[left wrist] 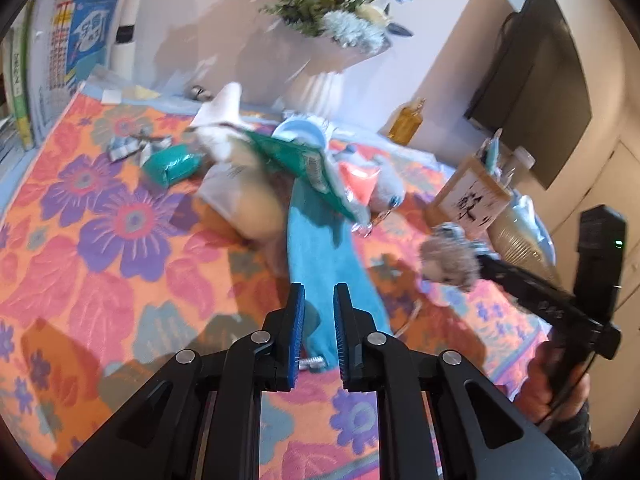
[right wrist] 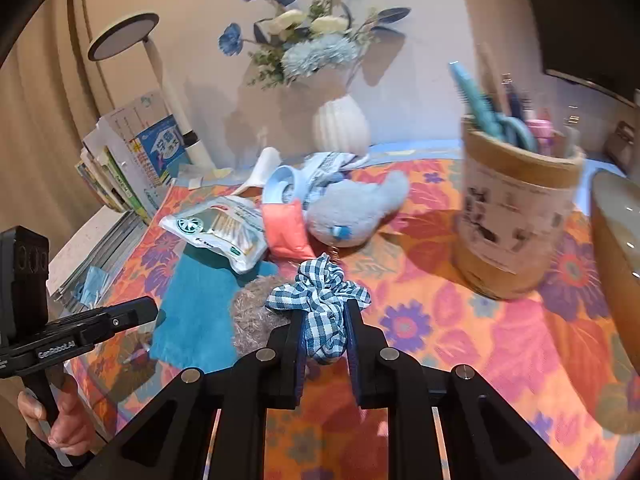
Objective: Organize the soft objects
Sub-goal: 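Close left tool on teal pouch while right tool grasps gingham scrunchie, then lift teal pouch with left tool while right tool lifts scrunchie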
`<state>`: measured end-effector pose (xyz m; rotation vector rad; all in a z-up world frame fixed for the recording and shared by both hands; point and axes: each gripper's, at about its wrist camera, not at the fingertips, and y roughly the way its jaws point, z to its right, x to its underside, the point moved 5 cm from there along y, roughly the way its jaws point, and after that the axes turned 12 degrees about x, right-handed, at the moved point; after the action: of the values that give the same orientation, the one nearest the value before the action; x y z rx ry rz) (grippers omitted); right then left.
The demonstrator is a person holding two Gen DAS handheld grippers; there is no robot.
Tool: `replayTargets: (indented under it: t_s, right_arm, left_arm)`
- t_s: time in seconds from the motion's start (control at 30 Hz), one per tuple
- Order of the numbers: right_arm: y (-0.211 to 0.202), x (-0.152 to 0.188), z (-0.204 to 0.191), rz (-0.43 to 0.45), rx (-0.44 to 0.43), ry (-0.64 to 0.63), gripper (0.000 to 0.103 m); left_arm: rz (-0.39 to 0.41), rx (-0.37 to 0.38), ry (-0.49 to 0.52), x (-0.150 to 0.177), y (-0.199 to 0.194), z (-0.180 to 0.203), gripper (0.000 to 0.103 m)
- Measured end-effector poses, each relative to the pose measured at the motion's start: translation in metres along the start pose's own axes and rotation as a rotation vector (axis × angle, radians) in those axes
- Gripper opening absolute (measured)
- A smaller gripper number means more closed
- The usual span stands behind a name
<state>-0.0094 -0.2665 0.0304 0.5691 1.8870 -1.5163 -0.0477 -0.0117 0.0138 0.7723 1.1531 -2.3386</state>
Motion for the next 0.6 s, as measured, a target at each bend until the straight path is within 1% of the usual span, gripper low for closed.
replayTargets:
  t_s: [0.03, 0.07, 0.1, 0.13, 0.17, 0.2, 0.23, 0.27, 0.3, 0.37, 0.4, 0.43, 0.47, 0.5, 0.53, 0.57, 0.6]
  right_arm:
    - [-0.003, 0.002, 0.004, -0.004, 0.002, 0.014, 0.017]
    - [-0.004, 0.004, 0.007, -0.008, 0.001, 0.025, 0.017]
    - [-0.006, 0.006, 0.011, -0.011, 0.006, 0.037, 0.017]
    - [-0.007, 0.007, 0.013, -0.015, 0.015, 0.041, 0.017]
    - [-0.006, 0.009, 0.016, -0.022, 0.027, 0.043, 0.017]
    - [-0.004, 0.01, 0.018, -0.03, 0.035, 0.045, 0.017]
    - [-0.002, 0.011, 0.021, -0.037, 0.041, 0.048, 0.017]
    - [0.001, 0.013, 0.023, -0.045, 0.042, 0.055, 0.017]
    - [0.003, 0.014, 0.025, -0.049, 0.04, 0.058, 0.017]
    - [0.013, 0.019, 0.027, -0.069, 0.048, 0.064, 0.017]
    - [0.016, 0.021, 0.028, -0.076, 0.055, 0.062, 0.017]
    - [0.02, 0.024, 0.028, -0.084, 0.06, 0.058, 0.017]
    - [0.022, 0.026, 0.03, -0.087, 0.061, 0.056, 0.017]
    - [0.024, 0.028, 0.031, -0.089, 0.06, 0.055, 0.017]
    - [0.026, 0.028, 0.031, -0.09, 0.058, 0.055, 0.017]
    - [0.028, 0.03, 0.033, -0.092, 0.059, 0.056, 0.017]
    - [0.03, 0.031, 0.035, -0.097, 0.059, 0.059, 0.017]
  left_arm:
    - [-0.007, 0.007, -0.013, 0.001, 0.002, -0.001, 0.036]
    - [-0.01, 0.008, -0.026, 0.002, 0.004, -0.002, 0.043]
    - [-0.013, 0.002, -0.038, 0.002, 0.007, -0.002, 0.061]
    - [-0.016, -0.005, -0.046, 0.002, 0.01, -0.002, 0.085]
    - [-0.012, -0.011, -0.059, 0.0, 0.014, -0.001, 0.093]
    - [-0.006, -0.008, -0.062, 0.0, 0.016, -0.001, 0.096]
    - [-0.01, 0.001, -0.061, -0.001, 0.021, 0.004, 0.096]
    - [-0.026, -0.003, -0.057, -0.002, 0.026, 0.007, 0.097]
    - [-0.05, -0.025, -0.046, -0.002, 0.034, 0.01, 0.099]
    - [-0.093, -0.125, -0.002, -0.003, 0.049, 0.018, 0.101]
    - [-0.114, -0.207, 0.043, -0.003, 0.059, 0.023, 0.101]
    - [-0.125, -0.258, 0.076, -0.002, 0.065, 0.027, 0.101]
    - [-0.14, -0.33, 0.127, 0.001, 0.072, 0.031, 0.101]
    - [-0.15, -0.37, 0.158, 0.003, 0.076, 0.034, 0.101]
    - [-0.164, -0.441, 0.212, 0.007, 0.083, 0.038, 0.101]
    - [-0.168, -0.491, 0.25, 0.009, 0.085, 0.04, 0.101]
    - [-0.166, -0.567, 0.296, 0.013, 0.088, 0.042, 0.101]
